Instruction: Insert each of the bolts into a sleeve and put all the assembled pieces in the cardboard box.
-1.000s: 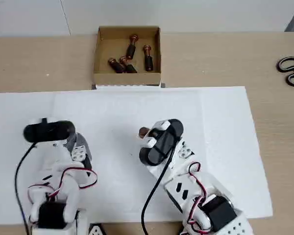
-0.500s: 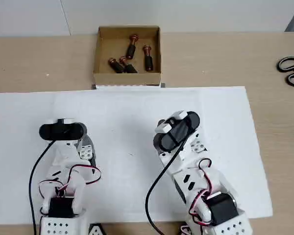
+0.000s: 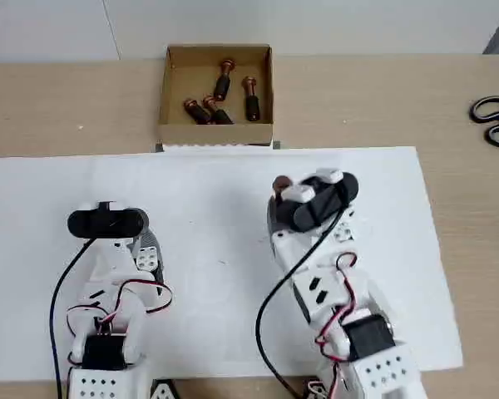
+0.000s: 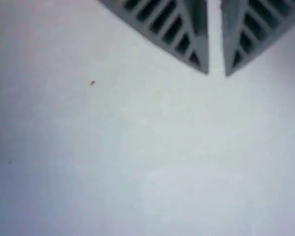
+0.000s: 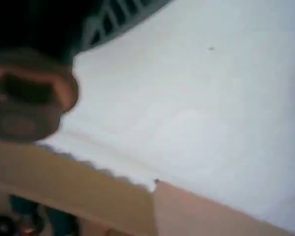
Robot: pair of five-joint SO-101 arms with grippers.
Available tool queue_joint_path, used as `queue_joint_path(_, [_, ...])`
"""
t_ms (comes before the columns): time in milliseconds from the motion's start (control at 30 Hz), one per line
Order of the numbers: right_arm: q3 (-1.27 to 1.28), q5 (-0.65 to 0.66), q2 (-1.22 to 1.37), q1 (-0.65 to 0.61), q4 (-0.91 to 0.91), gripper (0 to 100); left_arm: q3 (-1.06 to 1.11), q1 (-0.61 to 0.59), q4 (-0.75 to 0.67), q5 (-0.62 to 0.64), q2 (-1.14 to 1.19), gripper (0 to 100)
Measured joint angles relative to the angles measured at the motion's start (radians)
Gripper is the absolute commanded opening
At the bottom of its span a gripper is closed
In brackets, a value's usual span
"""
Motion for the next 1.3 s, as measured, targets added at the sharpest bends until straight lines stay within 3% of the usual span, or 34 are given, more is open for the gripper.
queue_joint_path(200, [-0.172,-0.003,0.296,0.043,-0.115,0.2,0.0,-0.002,0.0,0.0,0.0,1])
queue_joint_path(467, [-0.394,-0.006,0.703,0.044,-0.276,0.2,0.0,-0.112,0.0,0.0,0.0,1])
queue_joint_path(800, [-0.838,-0.006,1.174,0.044,-0.284,0.2,0.0,-0.048,0.0,-0.003,0.0,1])
queue_joint_path(1300, [-1.468,-0.006,1.769,0.057,-0.284,0.2,0.0,-0.048,0.0,0.0,0.0,1])
